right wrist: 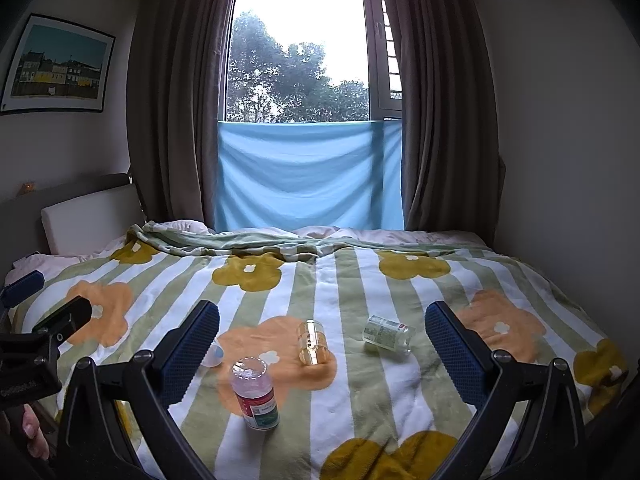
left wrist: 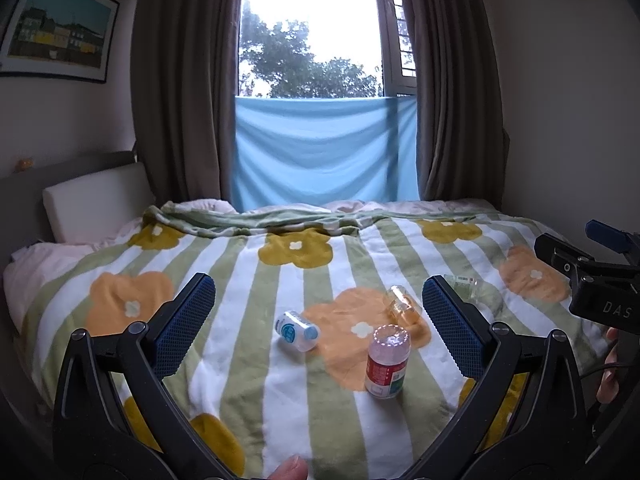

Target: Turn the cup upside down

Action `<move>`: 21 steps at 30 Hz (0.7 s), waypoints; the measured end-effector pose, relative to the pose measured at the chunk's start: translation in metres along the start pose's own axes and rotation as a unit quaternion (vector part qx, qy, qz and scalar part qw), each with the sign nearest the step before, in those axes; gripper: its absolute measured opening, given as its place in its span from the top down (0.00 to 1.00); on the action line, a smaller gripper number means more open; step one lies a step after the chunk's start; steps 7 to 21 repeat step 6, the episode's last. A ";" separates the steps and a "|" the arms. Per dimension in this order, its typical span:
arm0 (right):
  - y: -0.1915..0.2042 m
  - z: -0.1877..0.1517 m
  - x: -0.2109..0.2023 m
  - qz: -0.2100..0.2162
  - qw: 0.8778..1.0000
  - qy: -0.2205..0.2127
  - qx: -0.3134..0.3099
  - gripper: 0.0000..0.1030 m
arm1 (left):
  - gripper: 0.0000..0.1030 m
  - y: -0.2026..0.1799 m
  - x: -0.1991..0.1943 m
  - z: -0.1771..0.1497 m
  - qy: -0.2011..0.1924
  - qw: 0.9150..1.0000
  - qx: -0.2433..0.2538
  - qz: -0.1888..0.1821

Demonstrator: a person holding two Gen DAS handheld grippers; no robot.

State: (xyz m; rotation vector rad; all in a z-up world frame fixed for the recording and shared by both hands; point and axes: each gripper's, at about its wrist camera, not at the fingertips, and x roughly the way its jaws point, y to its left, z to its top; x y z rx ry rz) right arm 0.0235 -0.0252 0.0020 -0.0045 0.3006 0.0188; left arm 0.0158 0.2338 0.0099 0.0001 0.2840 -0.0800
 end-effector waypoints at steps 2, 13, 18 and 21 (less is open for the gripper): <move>0.002 0.001 0.001 0.001 1.000 0.001 -0.002 0.00 | 0.00 0.000 -0.001 0.000 -0.003 1.000 -0.002 -0.001; 0.004 0.003 0.001 0.002 1.000 0.000 -0.002 0.00 | 0.00 0.001 -0.002 -0.001 -0.006 1.000 -0.004 -0.004; 0.004 0.003 0.001 0.002 1.000 0.000 -0.002 0.00 | 0.00 0.001 -0.002 -0.001 -0.006 1.000 -0.004 -0.004; 0.004 0.003 0.001 0.002 1.000 0.000 -0.002 0.00 | 0.00 0.001 -0.002 -0.001 -0.006 1.000 -0.004 -0.004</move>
